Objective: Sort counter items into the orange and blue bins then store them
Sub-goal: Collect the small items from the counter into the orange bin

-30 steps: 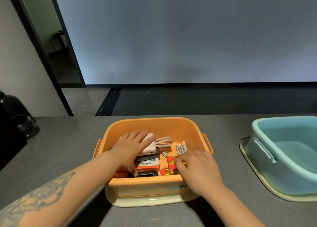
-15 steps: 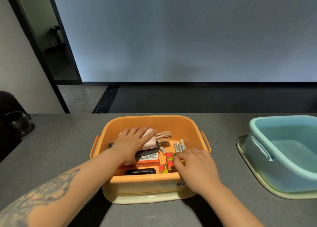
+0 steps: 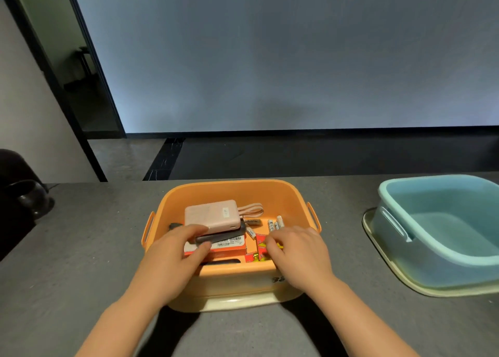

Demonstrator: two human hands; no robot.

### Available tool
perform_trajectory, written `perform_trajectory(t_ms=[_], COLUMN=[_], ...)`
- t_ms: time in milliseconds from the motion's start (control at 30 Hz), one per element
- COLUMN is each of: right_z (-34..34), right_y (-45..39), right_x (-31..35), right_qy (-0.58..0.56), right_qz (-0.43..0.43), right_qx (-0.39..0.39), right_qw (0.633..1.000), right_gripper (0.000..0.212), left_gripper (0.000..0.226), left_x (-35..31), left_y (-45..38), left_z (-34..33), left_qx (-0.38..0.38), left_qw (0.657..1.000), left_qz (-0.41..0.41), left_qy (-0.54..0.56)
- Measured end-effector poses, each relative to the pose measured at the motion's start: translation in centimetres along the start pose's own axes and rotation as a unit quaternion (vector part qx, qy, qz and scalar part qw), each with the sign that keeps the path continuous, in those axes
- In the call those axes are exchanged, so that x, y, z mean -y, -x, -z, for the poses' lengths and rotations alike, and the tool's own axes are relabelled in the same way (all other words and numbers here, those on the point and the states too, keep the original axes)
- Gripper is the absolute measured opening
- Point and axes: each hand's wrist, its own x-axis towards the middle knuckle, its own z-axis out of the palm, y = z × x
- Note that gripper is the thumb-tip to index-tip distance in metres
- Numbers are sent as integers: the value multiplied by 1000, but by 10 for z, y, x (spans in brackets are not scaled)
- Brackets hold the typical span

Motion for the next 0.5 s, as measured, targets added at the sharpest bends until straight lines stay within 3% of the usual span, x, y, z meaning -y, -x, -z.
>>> perform_trajectory(t_ms=[100,200,300,367,500], right_z=[5,11,17,25,50], right_y=[13,44,88,116,163], right_x=[2,3,-6,-16,-33], right_qy=[-65,-71,-42,-45,-37], right_qz=[0,23,57,31,-56], right_qx=[-50,-36,43,83,79], right_qw=[997,997,997,995,995], right_gripper=[26,28,60,71,64], left_gripper=[19,22,30,24,20], left_x=[-9,-23,-40,-53,-75], left_y=[30,59,90,111,136], left_z=[-4,-8,-14,-22,-43], left_qx=[-28,-35,-15,9,51], left_qw=[999,997,999,1000,998], left_qz=[10,8,-5,-3,-19], left_qy=[-38,-68,-38,-11,19])
